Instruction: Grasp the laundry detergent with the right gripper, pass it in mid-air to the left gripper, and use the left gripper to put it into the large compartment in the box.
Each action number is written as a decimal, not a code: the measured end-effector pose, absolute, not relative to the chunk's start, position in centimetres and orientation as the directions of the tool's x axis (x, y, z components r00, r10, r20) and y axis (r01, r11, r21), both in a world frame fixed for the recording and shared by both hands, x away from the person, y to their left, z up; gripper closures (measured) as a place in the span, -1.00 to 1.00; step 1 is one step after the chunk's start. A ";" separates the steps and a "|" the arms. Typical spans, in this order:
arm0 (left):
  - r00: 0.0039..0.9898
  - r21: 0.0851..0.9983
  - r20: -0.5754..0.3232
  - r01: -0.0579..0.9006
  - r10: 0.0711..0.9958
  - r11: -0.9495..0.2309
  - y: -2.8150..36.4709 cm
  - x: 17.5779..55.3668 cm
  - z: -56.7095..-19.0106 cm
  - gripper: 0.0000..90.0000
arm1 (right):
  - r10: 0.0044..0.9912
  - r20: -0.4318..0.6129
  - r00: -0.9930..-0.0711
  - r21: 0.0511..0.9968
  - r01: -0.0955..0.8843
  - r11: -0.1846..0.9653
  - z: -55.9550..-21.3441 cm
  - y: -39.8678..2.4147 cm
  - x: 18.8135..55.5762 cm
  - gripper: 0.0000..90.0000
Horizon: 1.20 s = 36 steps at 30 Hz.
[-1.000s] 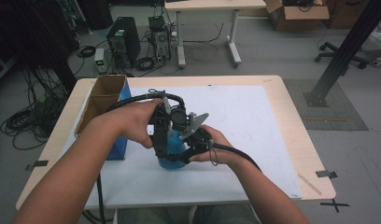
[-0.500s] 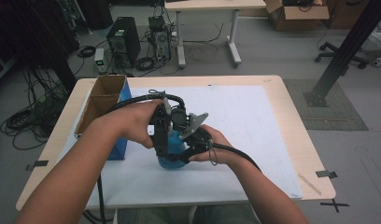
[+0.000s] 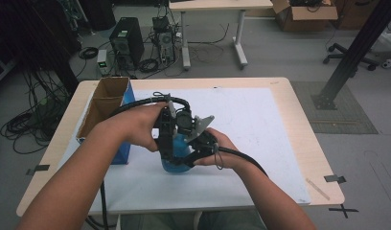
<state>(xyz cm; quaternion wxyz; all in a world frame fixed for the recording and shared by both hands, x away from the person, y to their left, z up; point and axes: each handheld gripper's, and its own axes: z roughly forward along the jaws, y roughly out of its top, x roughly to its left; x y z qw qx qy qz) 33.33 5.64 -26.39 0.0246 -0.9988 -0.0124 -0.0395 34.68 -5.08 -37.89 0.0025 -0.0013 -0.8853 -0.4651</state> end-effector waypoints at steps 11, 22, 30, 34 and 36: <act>0.995 -0.063 0.101 0.026 0.019 -0.998 5.5 33.3 -26.5 -0.69 | 0.008 -0.012 -1.000 0.824 -0.006 0.566 -37.9 -5.2 34.8 -0.01; 0.994 -0.052 0.106 0.031 0.025 -0.998 5.6 33.3 -26.6 -0.58 | 0.006 0.034 -0.999 0.832 0.032 0.553 -37.8 -5.2 34.5 -0.01; 0.995 -0.042 0.102 0.029 0.024 -0.999 5.6 33.3 -26.6 -0.39 | 0.006 0.034 -0.999 0.833 0.032 0.553 -37.9 -5.2 34.5 -0.01; 0.994 -0.049 0.104 0.025 0.020 -0.998 5.5 33.3 -26.6 -0.29 | 0.006 0.031 -0.999 0.834 0.029 0.552 -37.8 -5.1 34.5 -0.01; 0.994 -0.048 0.106 0.030 0.024 -0.998 5.6 33.4 -26.6 -0.23 | 0.004 0.037 -0.999 0.834 0.034 0.551 -37.8 -5.1 34.5 -0.01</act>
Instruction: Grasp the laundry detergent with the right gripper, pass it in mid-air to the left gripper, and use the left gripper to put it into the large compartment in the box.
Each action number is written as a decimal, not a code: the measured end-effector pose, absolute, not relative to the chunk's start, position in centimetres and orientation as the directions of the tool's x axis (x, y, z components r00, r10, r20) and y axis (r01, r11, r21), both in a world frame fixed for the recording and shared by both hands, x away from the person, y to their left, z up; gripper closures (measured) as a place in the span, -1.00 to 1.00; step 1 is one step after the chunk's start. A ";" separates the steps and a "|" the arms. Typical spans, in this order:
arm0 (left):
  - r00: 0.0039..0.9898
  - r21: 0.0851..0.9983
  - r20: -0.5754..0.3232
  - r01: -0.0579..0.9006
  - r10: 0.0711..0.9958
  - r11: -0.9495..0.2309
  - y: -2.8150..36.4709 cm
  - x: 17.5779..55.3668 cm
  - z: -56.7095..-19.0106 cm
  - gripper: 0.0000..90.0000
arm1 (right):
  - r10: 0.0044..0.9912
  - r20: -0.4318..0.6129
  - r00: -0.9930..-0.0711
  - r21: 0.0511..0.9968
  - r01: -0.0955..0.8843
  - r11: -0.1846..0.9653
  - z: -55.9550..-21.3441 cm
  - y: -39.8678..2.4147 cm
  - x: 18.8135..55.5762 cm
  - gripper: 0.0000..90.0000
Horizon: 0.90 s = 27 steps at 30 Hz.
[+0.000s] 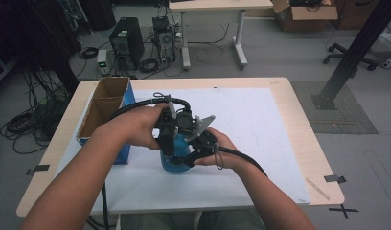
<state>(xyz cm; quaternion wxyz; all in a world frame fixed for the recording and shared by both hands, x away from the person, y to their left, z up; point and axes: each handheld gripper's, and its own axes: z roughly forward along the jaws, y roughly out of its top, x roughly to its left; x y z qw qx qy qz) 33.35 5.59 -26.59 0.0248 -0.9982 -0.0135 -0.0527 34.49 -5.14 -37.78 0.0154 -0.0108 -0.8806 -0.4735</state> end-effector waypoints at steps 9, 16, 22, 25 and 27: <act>0.995 -0.057 0.099 0.033 0.027 -0.998 5.6 33.5 -26.6 -0.18 | 0.008 0.014 -1.000 0.828 0.016 0.561 -37.9 -5.0 34.6 -0.01; 0.995 -0.047 0.100 0.028 0.023 -0.999 5.5 33.6 -26.3 -0.15 | 0.016 -0.002 -1.000 0.828 0.008 0.560 -37.7 -5.1 34.6 -0.01; 0.995 -0.047 0.095 0.038 0.033 -0.998 5.2 33.6 -26.2 -0.14 | 0.015 -0.012 -1.000 0.833 -0.002 0.553 -37.6 -5.3 34.6 -0.01; 0.995 -0.043 0.091 0.041 0.036 -0.998 5.2 33.6 -26.1 -0.14 | 0.017 -0.025 -1.000 0.835 -0.011 0.551 -37.7 -5.3 34.7 -0.01; 0.995 -0.048 0.094 0.038 0.033 -0.998 5.2 33.7 -26.1 -0.13 | 0.017 -0.013 -1.000 0.837 -0.002 0.547 -37.6 -5.4 34.7 -0.02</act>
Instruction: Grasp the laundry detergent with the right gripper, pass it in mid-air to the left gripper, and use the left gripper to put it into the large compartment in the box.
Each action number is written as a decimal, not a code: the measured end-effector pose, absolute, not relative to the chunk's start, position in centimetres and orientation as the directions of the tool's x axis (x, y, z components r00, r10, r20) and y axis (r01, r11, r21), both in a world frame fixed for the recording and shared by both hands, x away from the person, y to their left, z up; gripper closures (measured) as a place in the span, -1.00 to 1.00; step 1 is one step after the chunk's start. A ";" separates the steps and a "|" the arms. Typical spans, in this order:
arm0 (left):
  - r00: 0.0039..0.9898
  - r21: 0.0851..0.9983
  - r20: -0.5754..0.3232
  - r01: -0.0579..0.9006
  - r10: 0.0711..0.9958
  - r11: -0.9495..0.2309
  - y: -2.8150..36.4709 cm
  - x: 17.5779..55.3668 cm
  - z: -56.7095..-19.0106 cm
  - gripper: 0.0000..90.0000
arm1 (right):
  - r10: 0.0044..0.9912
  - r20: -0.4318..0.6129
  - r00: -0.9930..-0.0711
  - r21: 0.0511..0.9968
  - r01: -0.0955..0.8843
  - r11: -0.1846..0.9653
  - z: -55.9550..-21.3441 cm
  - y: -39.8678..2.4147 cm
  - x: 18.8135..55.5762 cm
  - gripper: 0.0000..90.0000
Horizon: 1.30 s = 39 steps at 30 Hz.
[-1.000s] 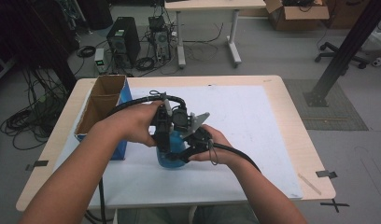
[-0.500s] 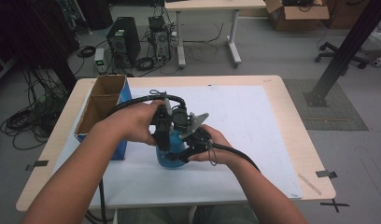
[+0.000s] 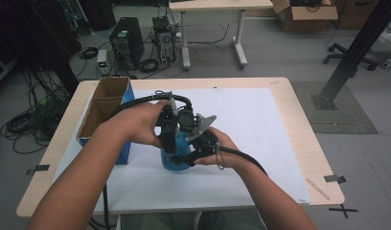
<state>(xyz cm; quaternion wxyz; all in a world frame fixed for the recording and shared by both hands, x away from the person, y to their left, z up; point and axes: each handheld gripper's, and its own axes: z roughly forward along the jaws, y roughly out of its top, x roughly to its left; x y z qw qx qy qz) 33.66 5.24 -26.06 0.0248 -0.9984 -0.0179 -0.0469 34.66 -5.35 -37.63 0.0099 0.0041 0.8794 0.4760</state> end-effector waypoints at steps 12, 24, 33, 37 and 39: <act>0.993 -0.055 0.112 0.042 0.036 -0.998 5.1 33.9 -24.9 -0.13 | 0.044 -0.007 -0.999 0.865 0.016 0.502 -37.9 -6.1 34.7 -0.24; 0.992 -0.054 0.118 0.048 0.041 -0.997 5.0 34.0 -24.4 -0.13 | 0.072 0.001 -0.997 0.891 0.033 0.453 -37.7 -6.9 34.8 -0.45; 0.992 -0.054 0.116 0.060 0.053 -0.997 5.3 34.2 -24.3 -0.14 | 0.088 -0.008 -0.996 0.889 0.033 0.457 -37.8 -7.0 34.9 -0.68; 0.992 -0.046 0.115 0.059 0.054 -0.997 5.4 34.3 -24.2 -0.14 | 0.096 -0.003 -0.995 0.891 0.041 0.453 -37.7 -7.1 35.0 -0.79; 0.992 -0.046 0.113 0.058 0.052 -0.997 5.4 34.3 -24.2 -0.14 | 0.092 0.011 -0.996 0.890 0.052 0.453 -37.8 -7.1 35.1 -0.83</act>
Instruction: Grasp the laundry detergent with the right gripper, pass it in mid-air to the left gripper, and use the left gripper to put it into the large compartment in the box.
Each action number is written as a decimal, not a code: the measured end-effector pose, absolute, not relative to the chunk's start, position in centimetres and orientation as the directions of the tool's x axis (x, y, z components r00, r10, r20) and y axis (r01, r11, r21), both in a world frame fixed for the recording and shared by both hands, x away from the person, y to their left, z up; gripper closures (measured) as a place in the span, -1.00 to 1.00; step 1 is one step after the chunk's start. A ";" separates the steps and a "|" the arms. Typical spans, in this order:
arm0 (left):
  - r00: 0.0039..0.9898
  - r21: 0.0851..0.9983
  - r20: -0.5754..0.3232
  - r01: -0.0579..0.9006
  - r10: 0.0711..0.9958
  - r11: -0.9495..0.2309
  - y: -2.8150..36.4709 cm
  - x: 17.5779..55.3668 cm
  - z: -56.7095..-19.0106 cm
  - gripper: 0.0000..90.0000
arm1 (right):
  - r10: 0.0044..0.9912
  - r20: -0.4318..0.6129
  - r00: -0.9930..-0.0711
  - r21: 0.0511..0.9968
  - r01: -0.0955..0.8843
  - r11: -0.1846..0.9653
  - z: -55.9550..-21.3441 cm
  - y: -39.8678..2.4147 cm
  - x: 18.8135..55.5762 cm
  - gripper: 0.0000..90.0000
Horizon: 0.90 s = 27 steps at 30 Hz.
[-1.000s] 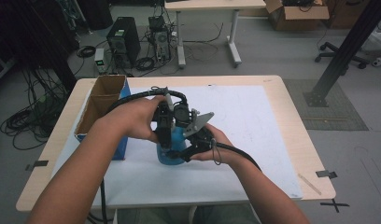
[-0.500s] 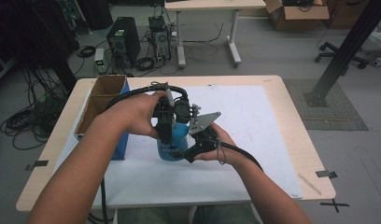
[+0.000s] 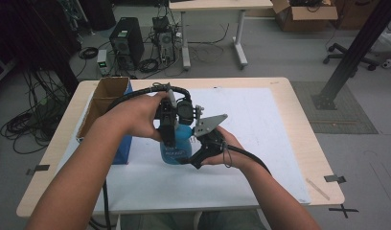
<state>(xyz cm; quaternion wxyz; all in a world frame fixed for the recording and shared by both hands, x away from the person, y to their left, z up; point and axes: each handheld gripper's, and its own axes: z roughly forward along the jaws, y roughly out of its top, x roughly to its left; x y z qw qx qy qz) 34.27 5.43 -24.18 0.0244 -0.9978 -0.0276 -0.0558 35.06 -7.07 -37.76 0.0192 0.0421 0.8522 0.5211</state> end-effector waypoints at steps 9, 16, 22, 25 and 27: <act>0.993 -0.038 0.107 0.058 0.053 -0.998 5.6 34.4 -24.1 -0.14 | 0.081 0.034 -0.996 0.886 0.067 0.459 -37.5 -7.6 35.2 -0.97; 0.988 -0.052 0.092 0.126 0.121 -0.991 5.9 34.9 -23.6 -0.14 | 0.101 0.004 -0.995 0.885 0.051 0.463 -36.3 -9.8 35.3 -0.97; 0.964 -0.029 0.108 0.246 0.242 -0.969 6.5 35.6 -22.1 -0.14 | 0.147 -0.022 -0.989 0.867 0.054 0.496 -35.2 -12.8 35.9 -0.97; 0.946 0.000 0.112 0.305 0.303 -0.952 6.8 35.9 -21.4 -0.14 | 0.176 -0.033 -0.984 0.853 0.064 0.518 -34.5 -14.3 36.3 -0.97; 0.927 0.025 0.118 0.354 0.355 -0.935 7.1 36.2 -20.7 -0.14 | 0.185 -0.043 -0.982 0.839 0.065 0.539 -34.2 -15.0 36.5 -0.97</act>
